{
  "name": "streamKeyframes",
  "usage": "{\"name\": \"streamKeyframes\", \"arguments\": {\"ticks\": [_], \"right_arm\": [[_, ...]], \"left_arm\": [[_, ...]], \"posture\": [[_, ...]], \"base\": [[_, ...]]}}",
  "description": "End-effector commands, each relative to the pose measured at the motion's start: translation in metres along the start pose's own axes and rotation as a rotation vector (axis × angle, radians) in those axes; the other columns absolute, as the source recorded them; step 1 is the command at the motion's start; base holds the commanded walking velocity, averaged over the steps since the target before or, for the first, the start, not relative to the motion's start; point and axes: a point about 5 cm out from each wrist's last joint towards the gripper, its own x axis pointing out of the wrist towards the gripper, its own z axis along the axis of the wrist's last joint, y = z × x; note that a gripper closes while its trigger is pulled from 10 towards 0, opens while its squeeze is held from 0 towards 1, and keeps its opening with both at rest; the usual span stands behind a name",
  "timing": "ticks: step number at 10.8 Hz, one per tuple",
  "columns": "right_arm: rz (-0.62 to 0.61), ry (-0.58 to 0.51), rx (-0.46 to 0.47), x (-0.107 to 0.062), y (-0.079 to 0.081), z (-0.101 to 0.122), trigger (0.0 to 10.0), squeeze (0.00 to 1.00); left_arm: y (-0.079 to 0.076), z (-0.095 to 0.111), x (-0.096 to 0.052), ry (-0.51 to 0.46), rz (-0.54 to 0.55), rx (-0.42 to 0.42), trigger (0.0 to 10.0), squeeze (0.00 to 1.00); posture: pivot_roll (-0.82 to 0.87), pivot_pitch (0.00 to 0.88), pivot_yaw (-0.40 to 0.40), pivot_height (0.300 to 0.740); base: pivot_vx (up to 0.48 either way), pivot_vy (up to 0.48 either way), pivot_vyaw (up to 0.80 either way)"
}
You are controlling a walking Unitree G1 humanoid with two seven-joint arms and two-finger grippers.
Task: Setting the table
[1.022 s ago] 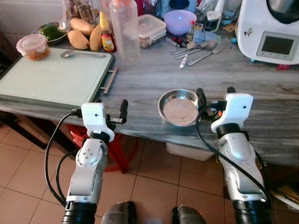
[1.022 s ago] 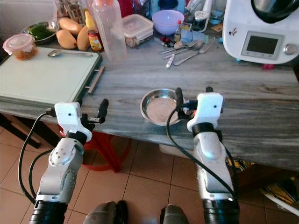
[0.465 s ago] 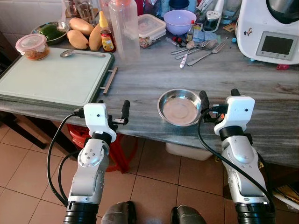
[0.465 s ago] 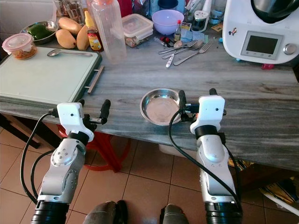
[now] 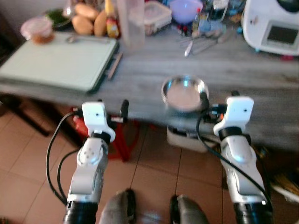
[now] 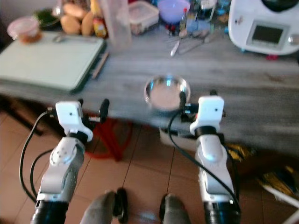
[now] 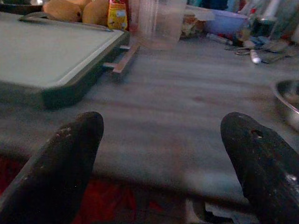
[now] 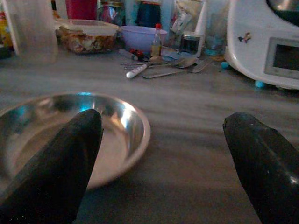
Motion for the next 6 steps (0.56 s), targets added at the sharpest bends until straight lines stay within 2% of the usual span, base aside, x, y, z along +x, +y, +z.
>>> {"name": "streamKeyframes", "arguments": {"ticks": [1,2,4,5,6], "right_arm": [[-0.014,0.005,0.002,0.0,-0.001,0.0,10.0,0.0],[-0.015,0.015,0.016,0.001,-0.001,-0.001,10.0,0.0],[-0.017,0.045,-0.036,0.0,0.004,-0.007,10.0,0.0],[-0.037,0.075,0.04,0.0,0.005,-0.011,10.0,0.0],[-0.043,0.08,0.055,0.0,0.005,-0.011,10.0,0.0]], "left_arm": [[0.002,0.0,0.001,0.008,0.006,0.007,10.0,0.0],[0.002,0.0,0.0,0.009,0.005,0.006,10.0,0.0],[0.001,-0.001,0.0,0.01,0.001,0.004,10.0,0.0],[0.001,-0.001,0.001,0.01,-0.001,0.004,10.0,0.0],[0.001,-0.001,0.001,0.009,-0.001,0.004,10.0,0.0]], "posture": [[-0.08,0.115,0.052,0.74],[-0.08,0.116,0.052,0.74],[-0.08,0.114,0.05,0.74],[-0.08,0.114,0.049,0.74],[-0.08,0.114,0.049,0.74]], "base": [[-0.311,0.0,0.0],[-0.292,0.0,0.0],[-0.291,0.0,0.0],[-0.281,0.0,0.0],[-0.285,0.0,0.0]]}}
